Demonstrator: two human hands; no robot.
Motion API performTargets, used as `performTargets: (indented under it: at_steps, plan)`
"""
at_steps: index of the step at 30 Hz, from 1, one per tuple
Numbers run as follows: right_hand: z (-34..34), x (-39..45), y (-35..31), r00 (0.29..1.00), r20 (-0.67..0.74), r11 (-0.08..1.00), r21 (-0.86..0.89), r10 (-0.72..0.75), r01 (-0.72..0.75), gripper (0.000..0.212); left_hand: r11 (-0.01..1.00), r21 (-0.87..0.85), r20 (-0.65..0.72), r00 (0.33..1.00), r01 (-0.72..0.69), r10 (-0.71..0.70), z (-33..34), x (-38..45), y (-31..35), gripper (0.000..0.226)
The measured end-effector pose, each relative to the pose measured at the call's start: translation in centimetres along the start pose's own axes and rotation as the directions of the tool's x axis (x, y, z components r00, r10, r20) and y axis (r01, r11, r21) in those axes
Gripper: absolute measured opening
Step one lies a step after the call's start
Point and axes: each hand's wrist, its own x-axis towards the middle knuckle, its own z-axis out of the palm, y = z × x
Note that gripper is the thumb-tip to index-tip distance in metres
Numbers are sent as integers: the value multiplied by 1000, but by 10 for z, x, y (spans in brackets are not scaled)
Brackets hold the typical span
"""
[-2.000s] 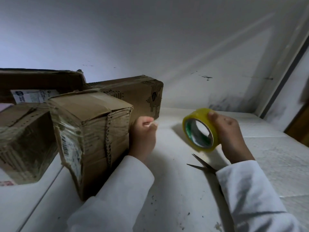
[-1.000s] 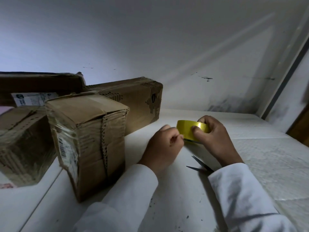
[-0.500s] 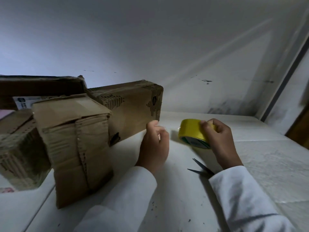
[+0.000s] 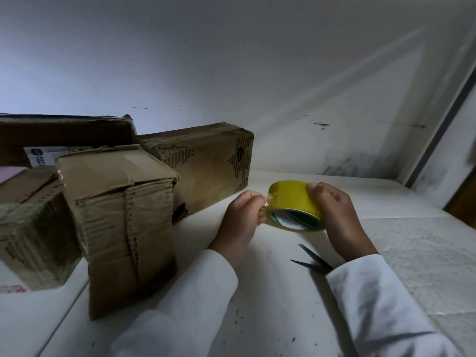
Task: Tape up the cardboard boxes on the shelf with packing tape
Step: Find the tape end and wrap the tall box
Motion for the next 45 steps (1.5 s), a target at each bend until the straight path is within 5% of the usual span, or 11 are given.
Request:
performTargets:
  at_steps: [3,7,12,17,22,29,33,35,38,41,45]
  plan:
    - [3,-1,3,998,59,999,14,34,-35,54,974,-220,-34,997,62,-71,3,-3,4,32]
    - [4,-1,1,992,116,999,15,42,-44,33,936,-333,-39,990,116,-137,3,-8,8,35]
    - [9,-3,0,996,66,995,-66,-64,68,34,990,-30,-223,966,-138,128,0,-7,13,27]
    - [14,-8,-1,955,285,963,-223,-83,150,63,980,-99,-318,939,-172,133,-7,-3,15,27]
    - [17,-6,-7,970,196,913,-354,-142,205,56,807,211,-336,734,-552,590,-3,-23,17,15]
    - [15,-14,-14,956,293,985,-159,-22,71,54,870,257,-343,802,-420,488,-6,-2,29,19]
    - [17,-21,-19,928,312,978,-105,203,-179,50,894,326,22,948,-306,317,13,4,77,25]
    - [10,-24,-21,856,383,928,-12,347,-371,61,768,482,324,900,-422,291,17,1,105,24]
    - [-28,-32,-34,772,449,889,-306,450,-340,69,642,570,393,856,-513,334,13,-5,126,23]
    - [-63,-41,-42,727,463,695,-719,507,-27,59,778,460,308,899,-428,313,3,-11,125,24]
    - [-85,-52,-43,877,232,503,-864,421,-13,29,843,415,250,933,-343,257,-8,-20,109,25]
